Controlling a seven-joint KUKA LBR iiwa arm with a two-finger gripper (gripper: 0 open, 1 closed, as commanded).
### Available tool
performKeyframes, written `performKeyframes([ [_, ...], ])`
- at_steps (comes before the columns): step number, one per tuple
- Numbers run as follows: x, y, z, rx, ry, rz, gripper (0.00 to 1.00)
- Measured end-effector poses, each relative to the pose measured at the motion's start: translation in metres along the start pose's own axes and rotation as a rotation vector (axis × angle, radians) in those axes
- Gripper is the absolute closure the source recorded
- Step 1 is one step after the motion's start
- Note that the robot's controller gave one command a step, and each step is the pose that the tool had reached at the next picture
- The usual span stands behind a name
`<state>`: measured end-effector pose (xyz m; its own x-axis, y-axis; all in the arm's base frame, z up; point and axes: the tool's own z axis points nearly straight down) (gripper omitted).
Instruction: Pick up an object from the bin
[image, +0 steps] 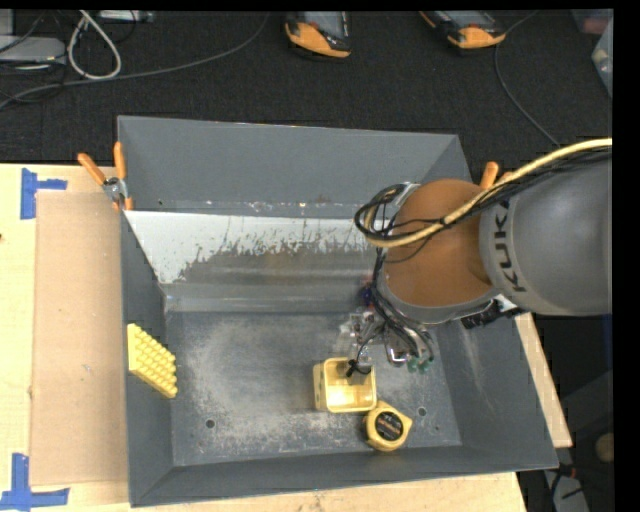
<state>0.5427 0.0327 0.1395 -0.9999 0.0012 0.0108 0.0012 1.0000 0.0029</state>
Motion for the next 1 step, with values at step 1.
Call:
performKeyframes([
  [1, 0.0012, 0.0267, -0.0750, 0.000, 0.003, -0.036, 1.00],
])
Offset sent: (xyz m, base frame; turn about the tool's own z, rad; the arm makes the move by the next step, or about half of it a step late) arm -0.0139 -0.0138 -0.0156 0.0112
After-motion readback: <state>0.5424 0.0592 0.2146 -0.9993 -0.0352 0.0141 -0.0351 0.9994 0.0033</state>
